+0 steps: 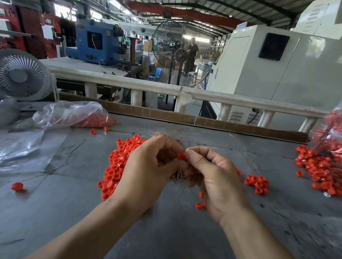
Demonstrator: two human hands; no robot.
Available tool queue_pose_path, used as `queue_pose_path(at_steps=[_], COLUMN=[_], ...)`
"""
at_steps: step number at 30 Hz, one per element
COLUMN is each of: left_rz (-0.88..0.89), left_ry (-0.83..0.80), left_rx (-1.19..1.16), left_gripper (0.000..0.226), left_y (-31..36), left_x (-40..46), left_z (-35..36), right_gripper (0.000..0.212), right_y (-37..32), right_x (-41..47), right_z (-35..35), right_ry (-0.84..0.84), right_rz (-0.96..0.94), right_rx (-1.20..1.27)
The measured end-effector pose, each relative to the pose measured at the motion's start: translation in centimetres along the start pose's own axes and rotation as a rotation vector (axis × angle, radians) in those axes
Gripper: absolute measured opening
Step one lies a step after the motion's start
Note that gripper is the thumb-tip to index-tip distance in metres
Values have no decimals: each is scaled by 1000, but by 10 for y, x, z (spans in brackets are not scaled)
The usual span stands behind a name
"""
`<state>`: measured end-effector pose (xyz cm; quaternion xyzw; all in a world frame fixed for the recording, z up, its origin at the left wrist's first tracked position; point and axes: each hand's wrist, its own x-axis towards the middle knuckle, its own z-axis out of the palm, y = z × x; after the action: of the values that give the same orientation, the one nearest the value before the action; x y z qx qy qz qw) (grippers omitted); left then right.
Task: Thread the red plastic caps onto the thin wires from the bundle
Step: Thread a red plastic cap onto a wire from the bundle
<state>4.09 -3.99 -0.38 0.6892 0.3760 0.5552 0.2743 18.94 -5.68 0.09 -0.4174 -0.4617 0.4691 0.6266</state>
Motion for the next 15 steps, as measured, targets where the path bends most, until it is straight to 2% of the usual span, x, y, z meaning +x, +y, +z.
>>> queue_pose_path(at_steps=[6,15], left_rz=[17,-127], left_ry=[-30,-64], left_rx=[-131,-497], left_gripper=[28,25], left_y=[-1,-4], left_x=[0,6], left_z=[-3,-6], right_gripper=[12,11], right_y=[-3,-6], right_x=[-2,-5], right_z=[-1,0], right_ry=[2,-7], right_rz=[-18,-104], right_rx=[-7,-108])
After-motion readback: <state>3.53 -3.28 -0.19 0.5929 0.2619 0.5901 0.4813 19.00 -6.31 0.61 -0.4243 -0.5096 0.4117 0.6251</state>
